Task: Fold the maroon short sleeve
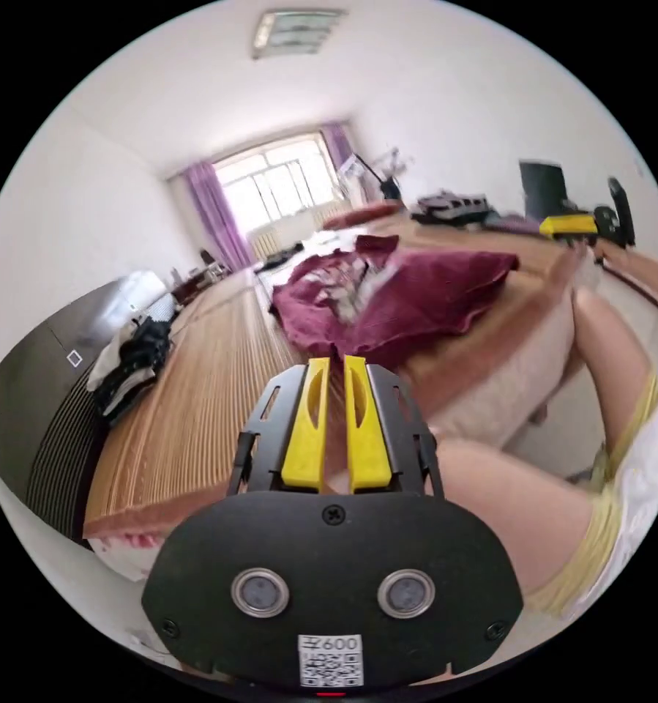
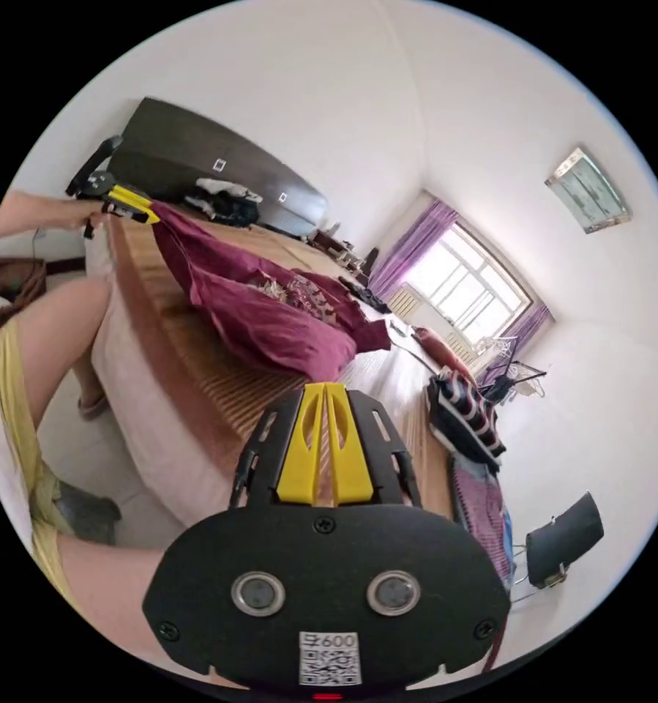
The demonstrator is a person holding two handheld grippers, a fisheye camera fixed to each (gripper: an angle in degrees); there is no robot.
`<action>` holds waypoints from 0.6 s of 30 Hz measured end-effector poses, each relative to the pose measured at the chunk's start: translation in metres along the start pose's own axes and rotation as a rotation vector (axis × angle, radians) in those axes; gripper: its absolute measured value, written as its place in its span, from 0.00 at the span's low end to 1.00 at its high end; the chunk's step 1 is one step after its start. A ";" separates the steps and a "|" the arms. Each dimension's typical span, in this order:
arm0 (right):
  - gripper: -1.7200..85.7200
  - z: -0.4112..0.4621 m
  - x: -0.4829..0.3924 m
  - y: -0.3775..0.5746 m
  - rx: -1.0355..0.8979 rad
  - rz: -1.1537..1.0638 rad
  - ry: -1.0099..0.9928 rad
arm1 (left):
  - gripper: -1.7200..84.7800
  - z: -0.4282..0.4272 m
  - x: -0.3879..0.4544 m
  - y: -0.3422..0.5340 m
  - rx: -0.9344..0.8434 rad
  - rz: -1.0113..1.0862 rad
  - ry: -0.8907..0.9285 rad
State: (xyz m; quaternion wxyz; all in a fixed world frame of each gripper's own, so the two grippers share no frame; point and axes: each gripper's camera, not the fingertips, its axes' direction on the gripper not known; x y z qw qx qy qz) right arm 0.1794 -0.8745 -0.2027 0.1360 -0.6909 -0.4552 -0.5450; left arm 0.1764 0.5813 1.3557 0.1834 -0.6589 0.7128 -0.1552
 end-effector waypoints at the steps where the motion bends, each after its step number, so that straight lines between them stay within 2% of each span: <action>1: 0.01 -0.005 -0.007 0.011 0.013 0.018 0.008 | 0.05 0.000 0.014 0.031 -0.037 0.030 -0.018; 3: 0.01 -0.010 0.004 0.020 0.001 0.105 -0.089 | 0.06 -0.011 0.017 0.053 -0.040 -0.006 -0.094; 7: 0.01 0.022 0.068 -0.009 0.044 0.307 -0.222 | 0.07 -0.017 -0.017 0.025 0.016 -0.094 -0.057; 10: 0.01 0.093 0.102 -0.036 -0.005 0.423 -0.332 | 0.07 0.020 -0.024 -0.011 -0.008 -0.064 -0.014; 12: 0.01 0.168 0.098 -0.057 -0.131 0.399 -0.360 | 0.06 0.053 -0.030 -0.023 -0.021 -0.098 0.004; 14: 0.01 0.220 0.085 -0.067 -0.242 0.350 -0.356 | 0.05 0.095 -0.038 -0.028 -0.116 -0.168 0.024; 16: 0.01 0.265 0.073 -0.066 -0.372 0.309 -0.320 | 0.05 0.152 -0.043 -0.021 -0.340 -0.245 0.077; 18: 0.01 0.295 0.073 -0.049 -0.480 0.347 -0.313 | 0.05 0.161 -0.035 -0.008 -0.298 -0.280 0.041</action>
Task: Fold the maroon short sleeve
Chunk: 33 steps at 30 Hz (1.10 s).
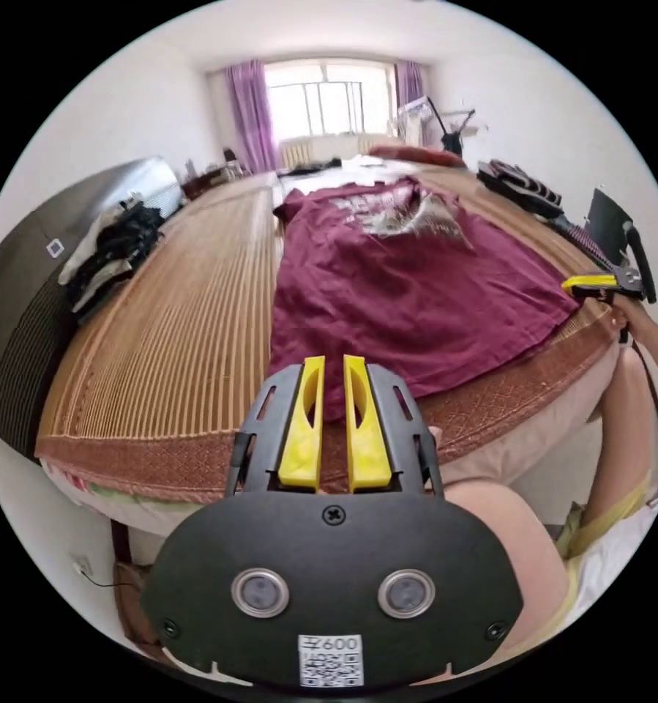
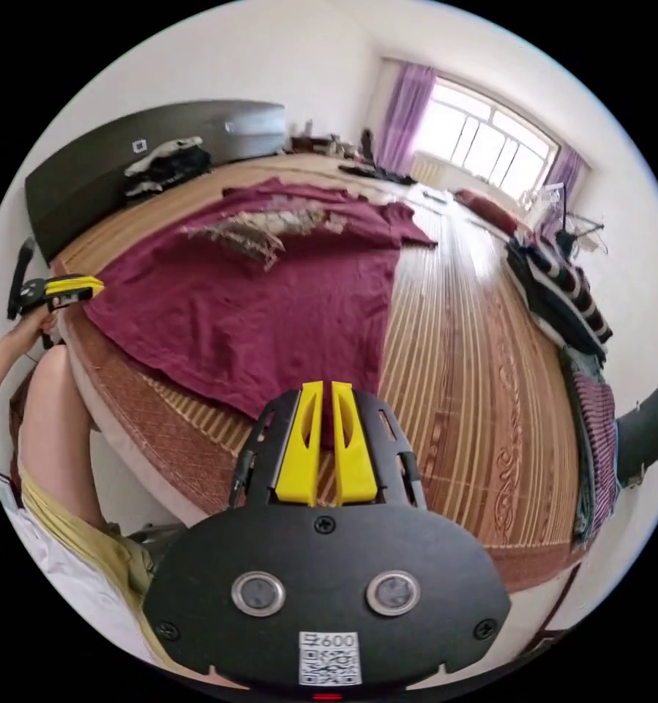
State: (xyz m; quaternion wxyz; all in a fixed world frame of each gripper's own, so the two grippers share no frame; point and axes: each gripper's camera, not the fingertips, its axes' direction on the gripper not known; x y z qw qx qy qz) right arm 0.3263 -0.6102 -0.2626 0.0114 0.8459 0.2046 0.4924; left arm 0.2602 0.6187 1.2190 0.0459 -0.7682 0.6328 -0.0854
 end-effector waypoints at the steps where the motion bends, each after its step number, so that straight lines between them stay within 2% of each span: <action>1: 0.01 -0.003 0.001 0.003 0.014 -0.006 0.015 | 0.05 0.002 0.008 0.011 0.041 0.009 -0.046; 3: 0.01 -0.009 -0.005 0.011 -0.074 -0.068 0.087 | 0.05 0.001 0.017 0.021 0.073 0.007 -0.089; 6: 0.01 -0.022 -0.019 0.033 -0.162 -0.148 0.134 | 0.05 0.000 0.020 0.031 0.100 -0.035 -0.004; 11: 0.01 -0.031 -0.018 0.064 -0.096 -0.161 0.164 | 0.04 0.003 0.046 0.037 0.114 0.094 -0.037; 18: 0.01 -0.033 0.025 0.066 -0.041 -0.155 0.024 | 0.04 0.004 0.086 0.032 -0.009 0.272 -0.190; 22: 0.01 -0.034 0.027 0.070 -0.026 -0.145 0.045 | 0.04 0.005 0.087 0.049 0.031 0.118 -0.189; 26: 0.01 -0.033 0.017 0.074 -0.024 -0.169 0.110 | 0.04 0.005 0.094 0.062 0.074 0.098 -0.250; 33: 0.01 -0.035 0.031 0.076 -0.023 -0.146 0.081 | 0.05 0.007 0.098 0.074 0.092 0.107 -0.281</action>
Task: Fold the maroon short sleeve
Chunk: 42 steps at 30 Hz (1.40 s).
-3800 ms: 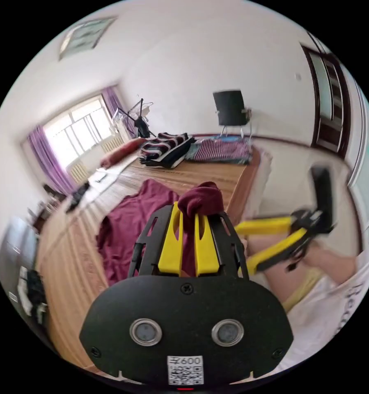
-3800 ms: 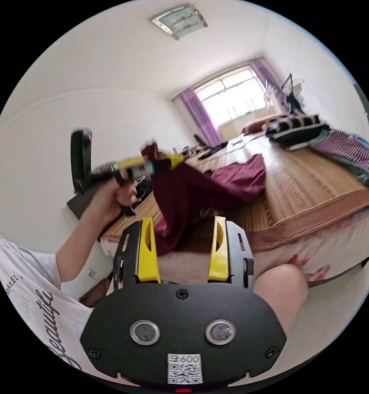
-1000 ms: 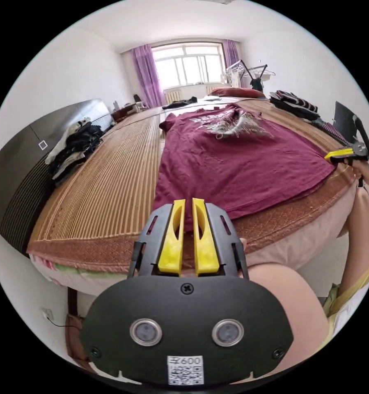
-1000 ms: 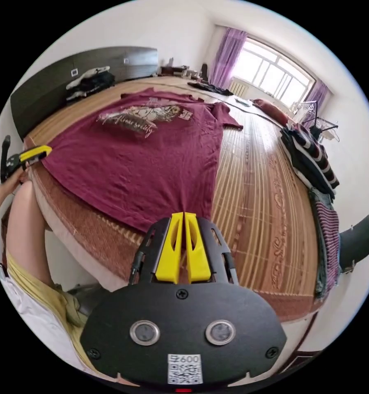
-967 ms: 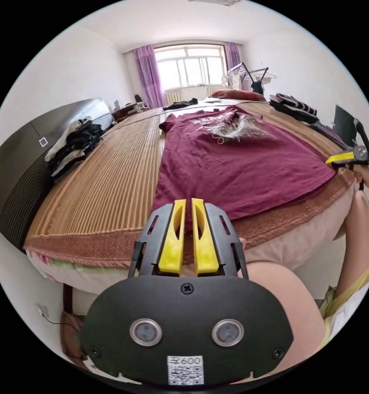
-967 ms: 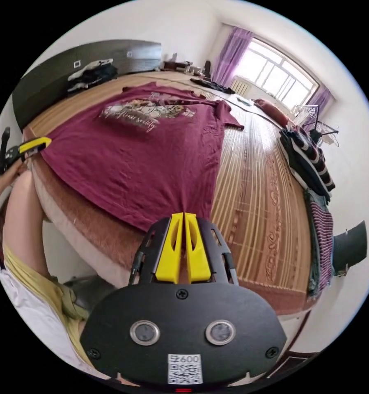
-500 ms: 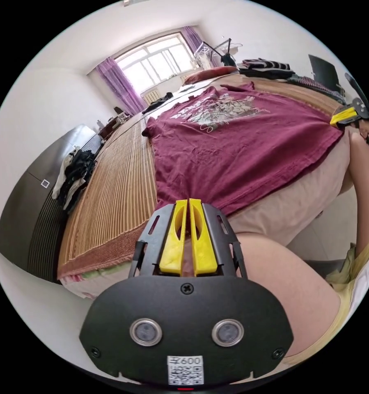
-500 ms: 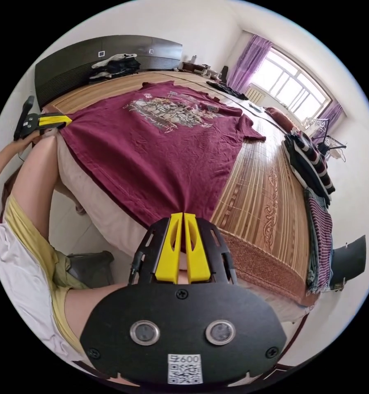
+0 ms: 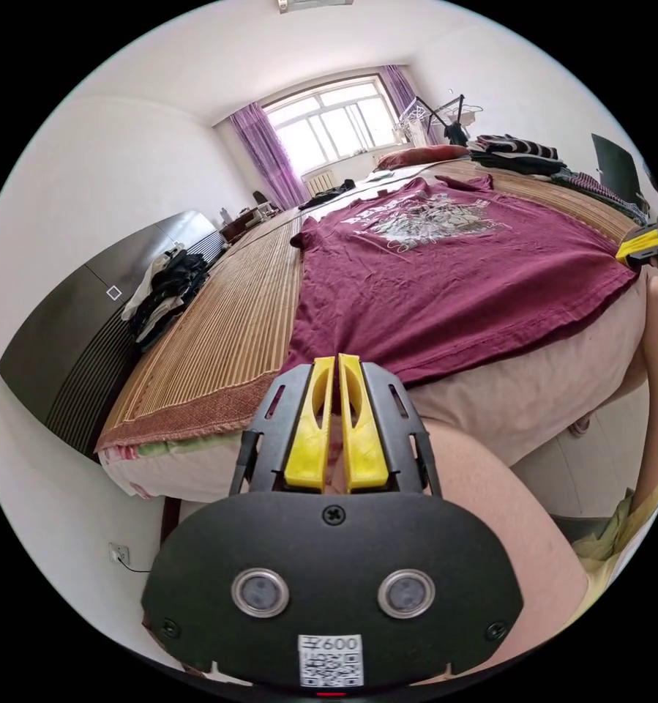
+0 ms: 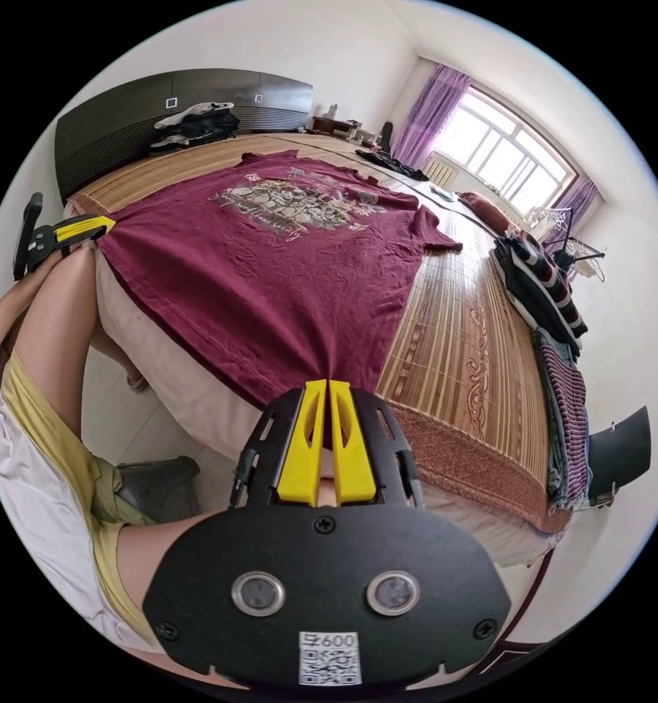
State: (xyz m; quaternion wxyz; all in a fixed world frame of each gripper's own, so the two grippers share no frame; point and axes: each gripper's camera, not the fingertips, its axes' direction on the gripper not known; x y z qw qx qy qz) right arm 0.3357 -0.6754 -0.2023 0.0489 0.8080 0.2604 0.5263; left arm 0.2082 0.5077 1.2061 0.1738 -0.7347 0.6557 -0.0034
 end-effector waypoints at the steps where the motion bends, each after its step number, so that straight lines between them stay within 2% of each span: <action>1: 0.01 -0.001 0.001 0.001 0.003 -0.003 -0.002 | 0.05 0.000 -0.002 0.003 0.011 -0.007 0.007; 42: 0.01 -0.023 0.005 0.037 0.002 0.025 -0.046 | 0.03 0.000 -0.008 0.054 0.042 -0.079 -0.019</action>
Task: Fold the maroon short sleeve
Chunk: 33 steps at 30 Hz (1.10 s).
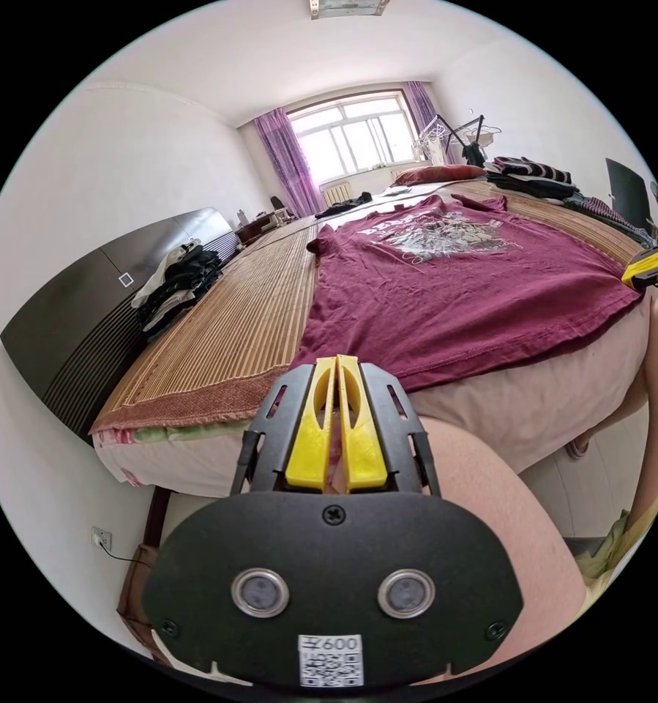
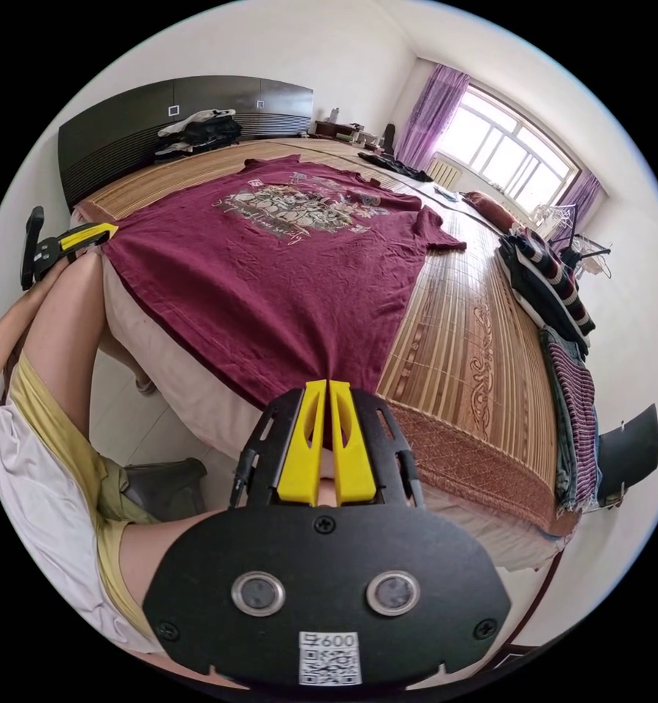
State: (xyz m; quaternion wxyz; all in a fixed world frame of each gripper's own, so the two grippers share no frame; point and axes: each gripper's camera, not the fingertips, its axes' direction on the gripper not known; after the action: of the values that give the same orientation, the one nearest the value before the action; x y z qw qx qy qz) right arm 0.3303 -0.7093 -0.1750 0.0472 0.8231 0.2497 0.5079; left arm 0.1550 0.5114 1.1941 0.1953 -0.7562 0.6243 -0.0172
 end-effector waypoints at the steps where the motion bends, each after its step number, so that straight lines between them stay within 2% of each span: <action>1: 0.01 0.000 0.000 0.000 -0.001 0.001 -0.002 | 0.03 0.000 0.000 0.001 0.000 0.000 0.000; 25: 0.01 -0.002 -0.006 0.012 0.004 0.002 -0.008 | 0.03 -0.005 0.015 0.008 0.011 -0.025 -0.002; 33: 0.01 0.000 0.020 0.017 0.011 0.055 -0.096 | 0.03 -0.007 0.023 0.007 0.011 -0.030 -0.001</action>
State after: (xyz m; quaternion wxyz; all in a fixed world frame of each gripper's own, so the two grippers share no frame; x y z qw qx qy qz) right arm 0.3436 -0.7151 -0.1532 0.0404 0.8533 0.2271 0.4677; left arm 0.1521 0.4871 1.1933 0.1995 -0.7644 0.6126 -0.0235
